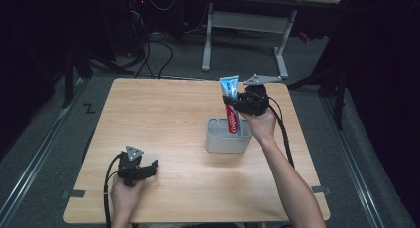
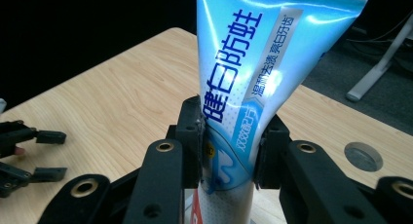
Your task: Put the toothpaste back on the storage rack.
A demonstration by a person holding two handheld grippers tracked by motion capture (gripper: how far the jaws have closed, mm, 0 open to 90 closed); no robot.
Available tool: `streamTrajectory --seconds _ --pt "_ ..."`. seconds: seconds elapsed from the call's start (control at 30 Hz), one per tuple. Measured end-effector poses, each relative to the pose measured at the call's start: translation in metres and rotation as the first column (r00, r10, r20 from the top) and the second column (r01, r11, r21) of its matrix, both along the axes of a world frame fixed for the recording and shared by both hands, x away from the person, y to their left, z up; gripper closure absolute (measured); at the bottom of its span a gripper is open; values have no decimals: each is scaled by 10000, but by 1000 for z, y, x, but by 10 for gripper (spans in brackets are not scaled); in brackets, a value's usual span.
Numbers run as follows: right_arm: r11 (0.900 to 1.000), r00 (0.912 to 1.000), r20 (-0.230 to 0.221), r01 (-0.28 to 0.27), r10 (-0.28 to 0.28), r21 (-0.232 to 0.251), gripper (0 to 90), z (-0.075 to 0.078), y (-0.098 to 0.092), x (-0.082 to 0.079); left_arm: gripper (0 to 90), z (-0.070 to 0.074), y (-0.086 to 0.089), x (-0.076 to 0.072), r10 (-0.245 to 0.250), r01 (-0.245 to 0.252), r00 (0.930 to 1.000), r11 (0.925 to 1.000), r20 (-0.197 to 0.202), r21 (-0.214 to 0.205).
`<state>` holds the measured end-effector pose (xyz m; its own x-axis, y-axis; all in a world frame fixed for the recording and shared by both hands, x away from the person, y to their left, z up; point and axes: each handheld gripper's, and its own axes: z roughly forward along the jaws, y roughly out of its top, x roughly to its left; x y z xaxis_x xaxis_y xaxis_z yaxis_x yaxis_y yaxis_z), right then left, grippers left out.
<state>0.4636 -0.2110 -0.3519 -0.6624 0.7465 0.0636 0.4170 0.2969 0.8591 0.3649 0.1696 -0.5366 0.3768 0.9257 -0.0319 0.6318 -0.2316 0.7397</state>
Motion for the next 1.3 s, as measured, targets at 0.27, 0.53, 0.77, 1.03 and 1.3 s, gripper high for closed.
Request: streamTrajectory --seconds 0.27,0.53,0.77,1.03,1.3 --pt "9997 10000 -87 -4 2 -251 697 -10 2 1 228 0 0 0 4 -4 10000 10000 -3 5" --pt "9988 9995 -313 13 -28 -482 696 -18 2 2 229 0 0 0 6 -6 10000 10000 3 26" --pt "9978 9989 -463 -58 28 -661 695 -28 6 2 230 0 0 0 -6 6 10000 10000 -8 28" --pt "9951 9992 -401 -23 -17 -990 693 -34 6 -1 229 0 0 0 2 -2 10000 10000 3 26" --pt "9918 9988 -485 -80 19 -1274 690 -37 7 -3 230 0 0 0 -6 6 10000 10000 0 25"
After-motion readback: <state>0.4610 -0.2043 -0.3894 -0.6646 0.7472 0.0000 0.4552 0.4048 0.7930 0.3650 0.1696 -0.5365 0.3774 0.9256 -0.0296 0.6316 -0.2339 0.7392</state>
